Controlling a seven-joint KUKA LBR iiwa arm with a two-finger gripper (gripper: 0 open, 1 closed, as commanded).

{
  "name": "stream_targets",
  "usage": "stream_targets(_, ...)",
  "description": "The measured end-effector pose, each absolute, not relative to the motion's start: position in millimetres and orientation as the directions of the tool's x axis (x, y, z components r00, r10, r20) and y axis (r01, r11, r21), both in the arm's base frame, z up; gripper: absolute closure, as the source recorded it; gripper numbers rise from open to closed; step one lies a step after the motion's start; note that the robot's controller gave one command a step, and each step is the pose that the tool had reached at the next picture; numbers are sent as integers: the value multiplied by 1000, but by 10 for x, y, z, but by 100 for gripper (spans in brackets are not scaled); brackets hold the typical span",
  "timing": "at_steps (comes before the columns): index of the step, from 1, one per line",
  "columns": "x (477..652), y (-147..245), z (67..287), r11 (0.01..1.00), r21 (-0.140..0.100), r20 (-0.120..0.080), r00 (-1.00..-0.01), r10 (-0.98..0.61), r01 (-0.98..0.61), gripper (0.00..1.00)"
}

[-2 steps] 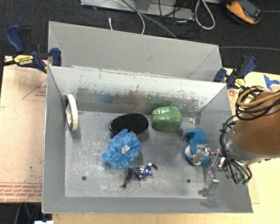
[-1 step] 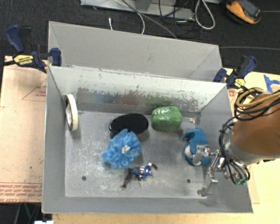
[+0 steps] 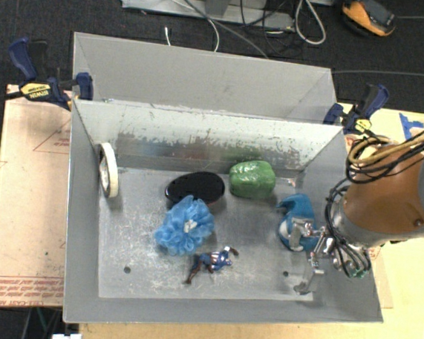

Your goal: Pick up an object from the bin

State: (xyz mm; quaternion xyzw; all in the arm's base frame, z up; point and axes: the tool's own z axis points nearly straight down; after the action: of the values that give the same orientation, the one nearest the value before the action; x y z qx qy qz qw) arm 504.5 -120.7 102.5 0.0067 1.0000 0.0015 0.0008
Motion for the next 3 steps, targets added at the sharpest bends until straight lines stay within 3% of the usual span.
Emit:
stream_targets(1, 4929, -1146, 1076, 998, 2, -4, -998, 55, 55, 0)
stream_targets(2, 5188, -1115, 860, 999, 7, -2, -999, 41, 41, 0)
stream_targets(3, 5238, -1086, 872, 997, 7, 1, -997, 78, 78, 0)
